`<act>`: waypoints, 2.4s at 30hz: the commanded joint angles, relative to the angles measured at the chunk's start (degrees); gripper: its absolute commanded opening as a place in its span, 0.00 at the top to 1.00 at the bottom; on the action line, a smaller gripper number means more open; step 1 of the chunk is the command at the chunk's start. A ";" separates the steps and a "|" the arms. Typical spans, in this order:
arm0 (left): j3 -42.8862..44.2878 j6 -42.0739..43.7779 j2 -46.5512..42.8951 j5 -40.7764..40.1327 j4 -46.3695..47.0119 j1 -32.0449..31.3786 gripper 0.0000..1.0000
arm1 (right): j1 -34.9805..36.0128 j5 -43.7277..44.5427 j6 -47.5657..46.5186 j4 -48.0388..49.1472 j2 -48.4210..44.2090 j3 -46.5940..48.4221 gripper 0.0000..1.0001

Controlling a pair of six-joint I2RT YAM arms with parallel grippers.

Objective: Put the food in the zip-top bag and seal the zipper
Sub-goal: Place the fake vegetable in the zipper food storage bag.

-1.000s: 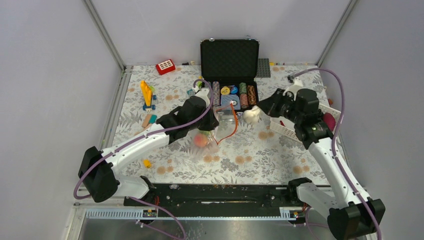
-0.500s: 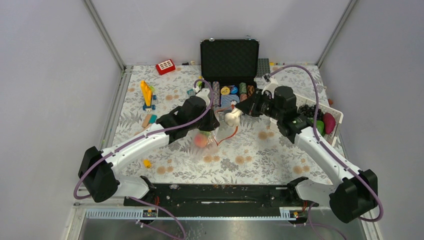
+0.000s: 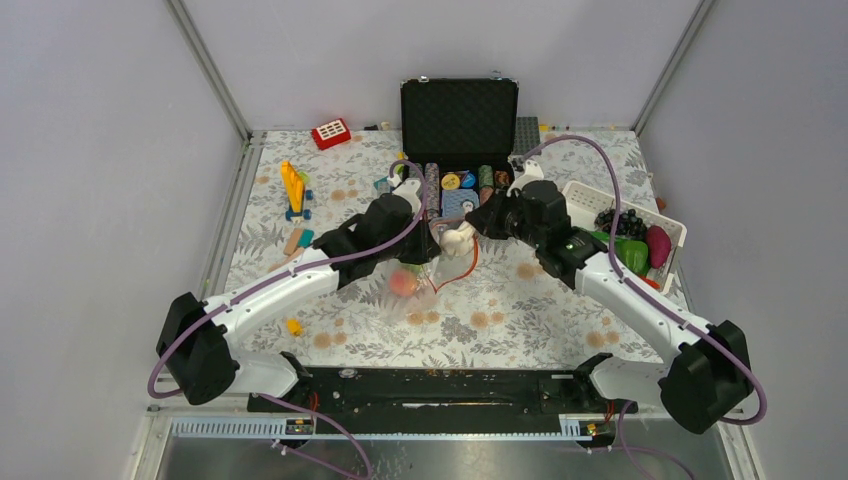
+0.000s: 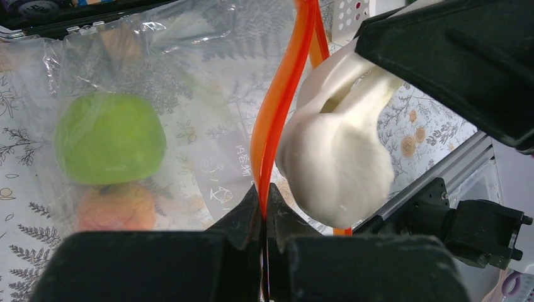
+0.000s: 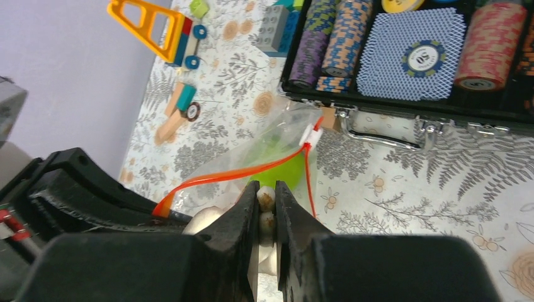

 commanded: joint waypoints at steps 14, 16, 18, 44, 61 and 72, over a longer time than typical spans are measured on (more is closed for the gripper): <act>1.06 0.24 -2.24 1.80 3.10 0.25 1.00 | 13.98 33.82 -3.53 -10.07 4.37 5.81 1.00; 1.18 0.12 -2.18 2.68 3.23 0.30 1.00 | 16.38 40.66 -4.25 -12.57 6.61 8.49 1.00; 1.18 0.17 -2.22 2.91 3.30 0.26 1.00 | 18.19 45.54 -4.55 -14.49 8.47 10.81 1.00; -0.03 0.03 -4.07 2.83 3.96 0.30 1.00 | 19.03 30.06 -7.25 -7.74 8.63 9.75 0.79; -0.69 0.82 -4.58 1.46 3.47 0.25 1.00 | 18.25 34.36 -10.13 -17.07 2.42 9.78 0.00; -1.51 2.06 -5.20 0.75 3.59 0.47 1.00 | -7.36 34.43 -6.08 -30.94 -3.80 5.47 0.00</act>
